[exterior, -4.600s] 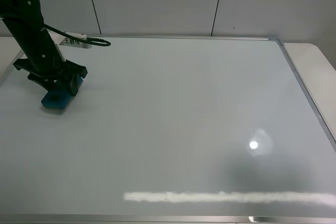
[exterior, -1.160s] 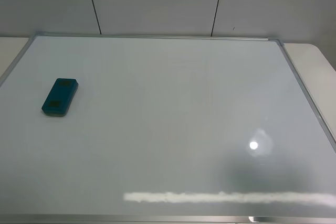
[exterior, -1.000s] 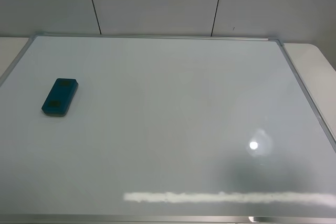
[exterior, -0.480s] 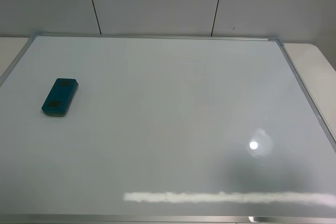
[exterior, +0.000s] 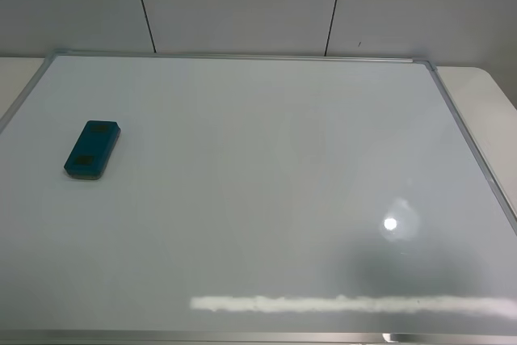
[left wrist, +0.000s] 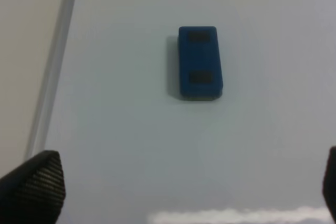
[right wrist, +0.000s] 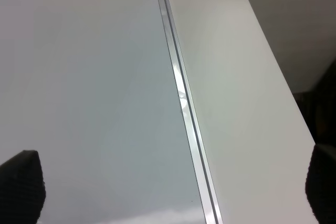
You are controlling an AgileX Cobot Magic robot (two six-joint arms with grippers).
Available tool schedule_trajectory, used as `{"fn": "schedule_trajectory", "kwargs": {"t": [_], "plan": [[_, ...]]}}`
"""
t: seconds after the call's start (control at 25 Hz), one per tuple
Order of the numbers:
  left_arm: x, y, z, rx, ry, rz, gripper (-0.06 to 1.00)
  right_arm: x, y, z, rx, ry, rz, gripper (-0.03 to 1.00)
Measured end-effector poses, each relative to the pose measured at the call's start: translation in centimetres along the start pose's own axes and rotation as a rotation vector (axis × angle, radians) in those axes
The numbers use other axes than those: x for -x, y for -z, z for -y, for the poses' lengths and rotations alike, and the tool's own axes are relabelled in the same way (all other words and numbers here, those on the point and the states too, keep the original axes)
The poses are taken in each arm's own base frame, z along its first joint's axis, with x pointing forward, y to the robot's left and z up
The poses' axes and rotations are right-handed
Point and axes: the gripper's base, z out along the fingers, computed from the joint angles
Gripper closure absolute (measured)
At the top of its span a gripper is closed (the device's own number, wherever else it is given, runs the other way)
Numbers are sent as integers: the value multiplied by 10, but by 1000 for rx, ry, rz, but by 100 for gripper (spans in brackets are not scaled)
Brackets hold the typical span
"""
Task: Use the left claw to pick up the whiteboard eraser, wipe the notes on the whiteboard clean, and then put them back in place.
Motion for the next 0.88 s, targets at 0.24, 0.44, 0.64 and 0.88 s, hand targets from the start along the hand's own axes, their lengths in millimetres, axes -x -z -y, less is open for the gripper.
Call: {"fn": "schedule_trajectory", "kwargs": {"t": [0.24,0.44,0.64,0.88], "plan": [[0,0,0,1,0,0,-5,0,0,0,0,0,0,-2],[0,0,0,1,0,0,-5,0,0,0,0,0,0,-2],[0,0,0,1,0,0,-5,0,0,0,0,0,0,-2],[0,0,0,1,0,0,-5,0,0,0,0,0,0,-2]]}}
